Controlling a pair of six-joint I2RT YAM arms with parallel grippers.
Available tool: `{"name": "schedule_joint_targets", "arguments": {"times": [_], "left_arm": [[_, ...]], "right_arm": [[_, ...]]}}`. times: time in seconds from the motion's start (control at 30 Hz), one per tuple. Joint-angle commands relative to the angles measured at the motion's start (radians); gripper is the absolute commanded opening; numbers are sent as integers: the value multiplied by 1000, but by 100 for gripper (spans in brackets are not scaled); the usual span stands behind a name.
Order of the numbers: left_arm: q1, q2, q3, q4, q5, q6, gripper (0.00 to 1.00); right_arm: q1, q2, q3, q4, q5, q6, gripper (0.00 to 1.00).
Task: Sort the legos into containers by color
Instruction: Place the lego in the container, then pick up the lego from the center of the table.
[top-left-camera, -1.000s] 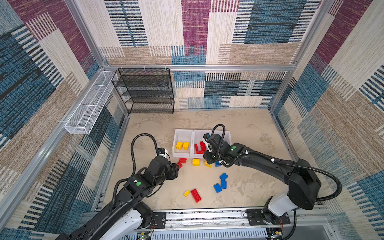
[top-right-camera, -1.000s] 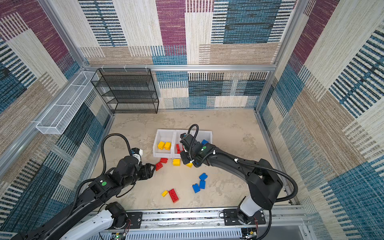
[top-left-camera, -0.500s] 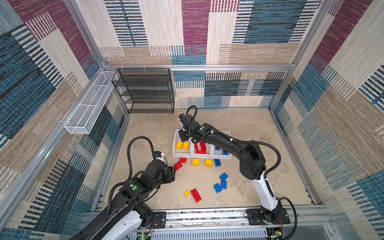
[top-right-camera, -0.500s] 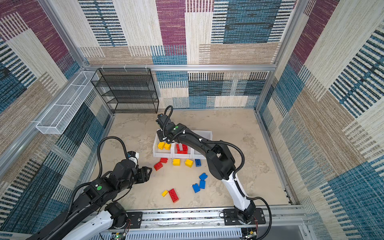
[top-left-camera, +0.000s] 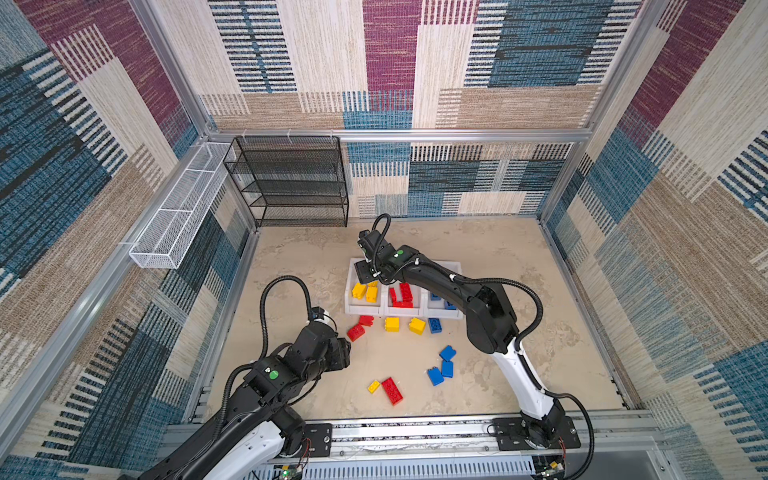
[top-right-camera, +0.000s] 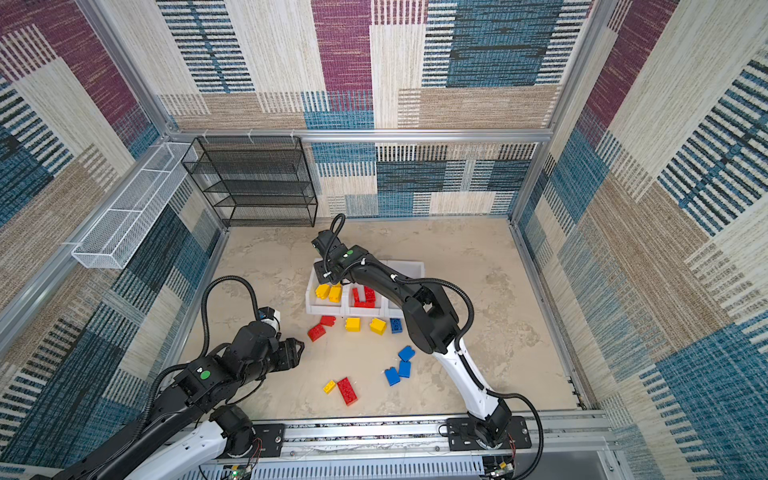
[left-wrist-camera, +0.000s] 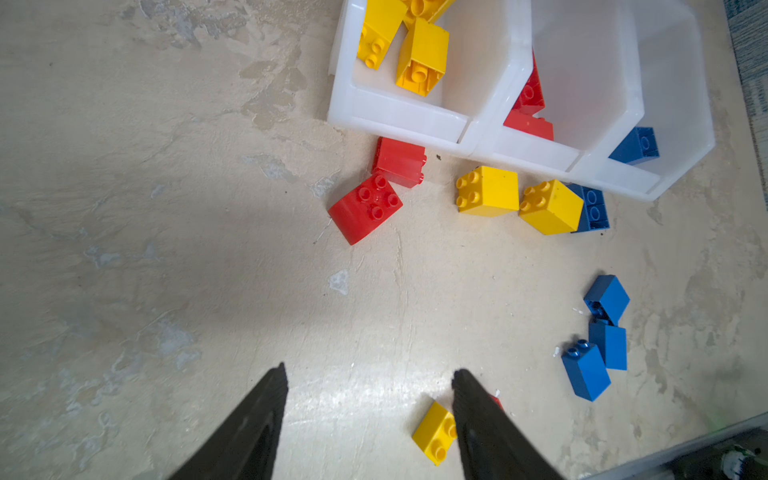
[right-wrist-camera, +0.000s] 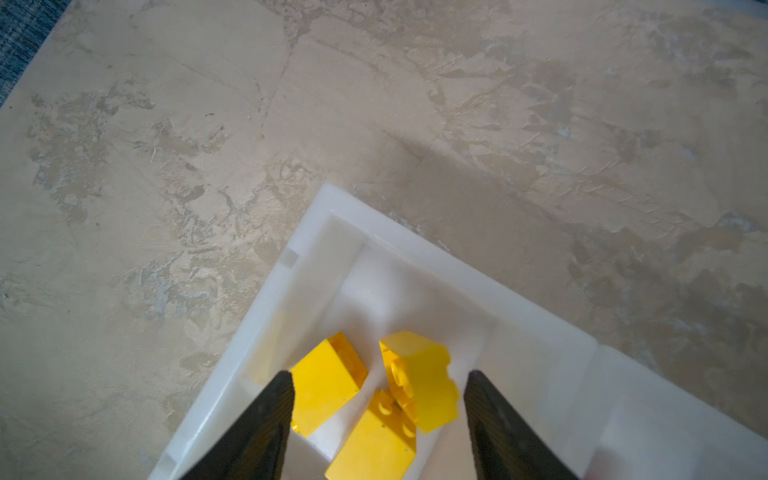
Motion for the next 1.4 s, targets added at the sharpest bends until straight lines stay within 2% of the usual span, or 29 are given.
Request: {"name": "schedule_joint_targets", "arguments": {"times": [0.0,0.17,0.47,0.77,0.97,1.37], "left_arm": [[1,20,7,17,1,15,67],[2,108,34,47,-16,91,67],[27,430,146,139,-3,182,70],[52,712,305,128,7,459,70],[73,835,402,77,-6,553,70],[123,952,460,44,106,568,66]], "right_arm": [[-6,-56,-35,20,8,11,70],[-15,-197,-155,59,-4,11,72],[-33,-595,-617,183,-22,77,73],[-65,-893,-940,198,-26,180,74],[-86,-1005,-1053,203,-22,232,74],[-92,-1085,-1115,194,-4,271,74]]}}
